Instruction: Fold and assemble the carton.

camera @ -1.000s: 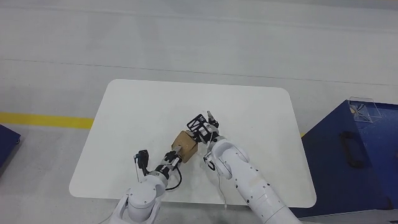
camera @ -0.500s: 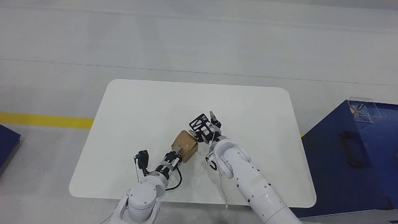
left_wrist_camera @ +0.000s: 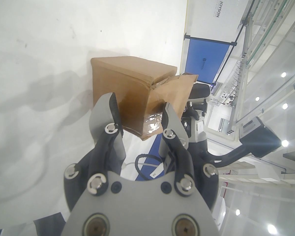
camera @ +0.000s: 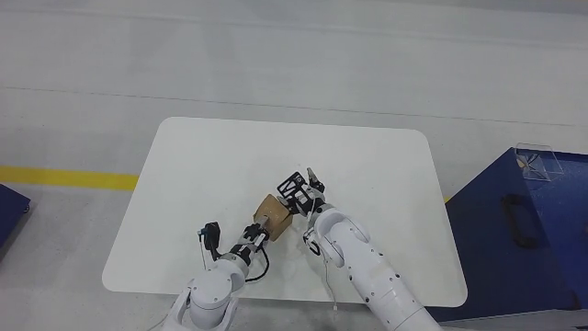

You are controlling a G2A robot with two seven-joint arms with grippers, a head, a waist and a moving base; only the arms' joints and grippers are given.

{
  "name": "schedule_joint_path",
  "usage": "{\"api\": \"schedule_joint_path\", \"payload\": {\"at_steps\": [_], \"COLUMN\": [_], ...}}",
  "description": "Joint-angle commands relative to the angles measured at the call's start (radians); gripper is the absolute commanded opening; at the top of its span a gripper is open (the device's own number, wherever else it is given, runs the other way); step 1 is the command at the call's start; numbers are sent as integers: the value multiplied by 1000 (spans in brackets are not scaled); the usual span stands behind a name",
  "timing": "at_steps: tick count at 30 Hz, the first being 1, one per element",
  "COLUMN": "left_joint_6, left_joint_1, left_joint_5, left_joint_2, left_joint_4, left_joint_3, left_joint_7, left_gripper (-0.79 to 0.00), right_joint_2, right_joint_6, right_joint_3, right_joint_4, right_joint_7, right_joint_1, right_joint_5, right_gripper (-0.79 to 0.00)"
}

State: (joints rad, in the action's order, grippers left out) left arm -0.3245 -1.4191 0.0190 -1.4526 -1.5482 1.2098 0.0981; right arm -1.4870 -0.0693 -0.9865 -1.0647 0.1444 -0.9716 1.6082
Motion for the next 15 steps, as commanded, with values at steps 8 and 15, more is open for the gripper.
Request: {"api": "schedule_joint_path", "payload": {"at_steps": [8,15], "left_joint_6": [-10,7], "left_joint_1": [9,8], "left_joint_5": [-4,4], "left_joint_2": [-1,-1], "left_joint_4": [13,9], "left_joint_3": [-8,-6], "left_joint_7": [-13,-21], "left_gripper": [-483,-480], "right_joint_2": [-6,-6], "right_joint_6": [-1,-8], "right_joint_3": [5,-6], "right_joint_4": [23,18], "right_joint_7": [1,-20], "right_joint_1": [13,12], "right_joint_5": [-1,-10], "right_gripper": [0,0]}}
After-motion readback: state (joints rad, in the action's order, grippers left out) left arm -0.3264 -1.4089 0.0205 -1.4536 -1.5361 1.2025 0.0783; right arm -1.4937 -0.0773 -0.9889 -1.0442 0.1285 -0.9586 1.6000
